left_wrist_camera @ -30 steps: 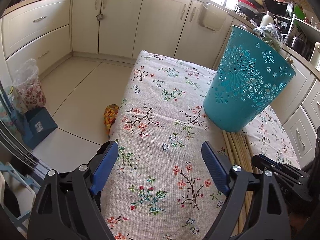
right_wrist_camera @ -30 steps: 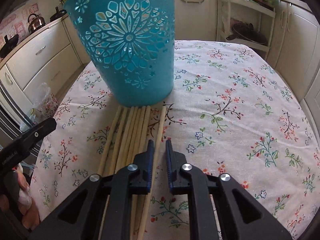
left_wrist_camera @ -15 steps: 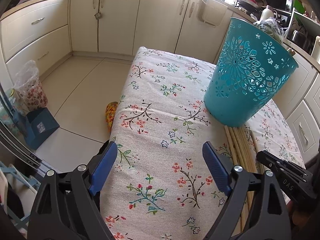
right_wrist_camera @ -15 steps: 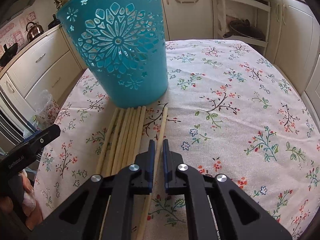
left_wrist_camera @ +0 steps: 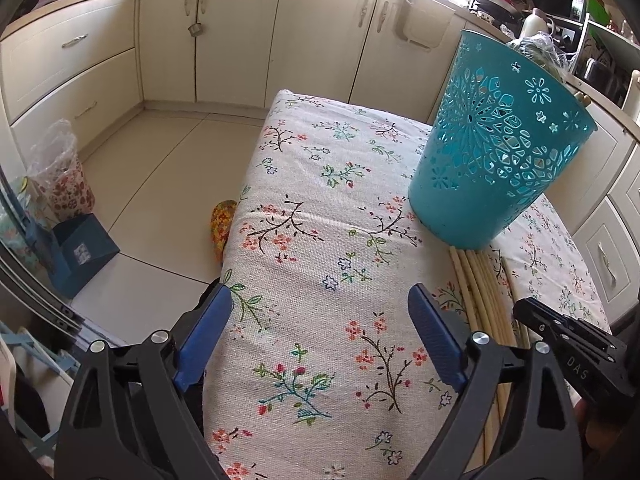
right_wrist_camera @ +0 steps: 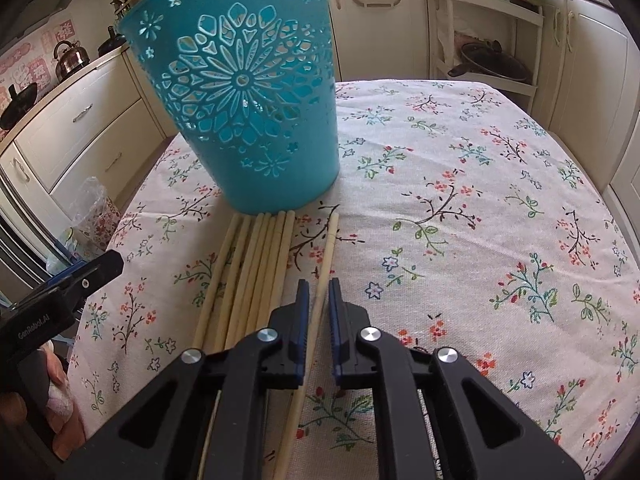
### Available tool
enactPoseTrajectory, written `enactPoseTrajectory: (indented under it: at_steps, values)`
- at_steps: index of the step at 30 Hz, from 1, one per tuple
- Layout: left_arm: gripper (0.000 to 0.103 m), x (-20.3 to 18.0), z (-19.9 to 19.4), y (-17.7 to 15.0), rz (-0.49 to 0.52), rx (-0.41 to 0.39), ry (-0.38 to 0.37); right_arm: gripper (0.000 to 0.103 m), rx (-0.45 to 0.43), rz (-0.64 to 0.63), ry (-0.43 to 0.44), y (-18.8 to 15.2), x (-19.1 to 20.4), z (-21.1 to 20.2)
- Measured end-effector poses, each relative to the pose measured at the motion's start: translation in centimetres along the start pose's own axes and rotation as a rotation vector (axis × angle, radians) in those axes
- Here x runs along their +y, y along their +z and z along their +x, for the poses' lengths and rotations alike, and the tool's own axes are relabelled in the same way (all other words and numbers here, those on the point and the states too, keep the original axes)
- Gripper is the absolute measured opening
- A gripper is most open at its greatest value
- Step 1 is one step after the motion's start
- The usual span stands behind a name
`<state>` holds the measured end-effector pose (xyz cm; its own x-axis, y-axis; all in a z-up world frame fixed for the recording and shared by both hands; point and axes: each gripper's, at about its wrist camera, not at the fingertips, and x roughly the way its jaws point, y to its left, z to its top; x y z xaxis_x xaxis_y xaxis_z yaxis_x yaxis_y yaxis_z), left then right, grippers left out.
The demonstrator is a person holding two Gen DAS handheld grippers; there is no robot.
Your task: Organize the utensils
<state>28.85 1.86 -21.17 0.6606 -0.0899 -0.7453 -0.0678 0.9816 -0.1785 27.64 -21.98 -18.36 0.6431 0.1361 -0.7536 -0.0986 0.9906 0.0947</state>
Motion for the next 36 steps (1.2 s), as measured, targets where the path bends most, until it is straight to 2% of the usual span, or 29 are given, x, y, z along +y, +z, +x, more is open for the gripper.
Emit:
enactPoseTrajectory:
  at_steps: [8, 13, 16, 19, 23, 29, 36]
  values:
    - [0.086, -0.1, 0.2, -0.1, 0.009, 0.01, 0.003, 0.011, 0.0, 0.001, 0.002, 0.0, -0.1, 0.0]
    - [0.086, -0.3, 0.5, 0.0, 0.013, 0.018, 0.009, 0.011, 0.0, -0.031, -0.032, 0.0, 0.6, 0.1]
    - [0.086, -0.7, 0.6, 0.0, 0.028, 0.023, 0.012, 0.011, 0.0, 0.005, 0.004, 0.1, -0.3, 0.0]
    - [0.086, -2.2, 0.6, -0.2, 0.1, 0.044, 0.015, 0.011, 0.003, 0.054, 0.053, 0.0, -1.2, 0.0]
    - [0.086, -5.3, 0.1, -0.8, 0.185, 0.059, -0.026, 0.011, 0.004, 0.074, 0.074, 0.1, -1.2, 0.0]
    - [0.086, -7.7, 2.0, -1.0, 0.2, 0.129, -0.013, 0.011, 0.006, 0.098, 0.101, 0.2, -1.6, 0.1]
    - [0.086, -9.1, 3.3, -0.5, 0.245, 0.146, 0.056, 0.011, 0.008, 0.11, 0.114, 0.2, -2.0, -0.1]
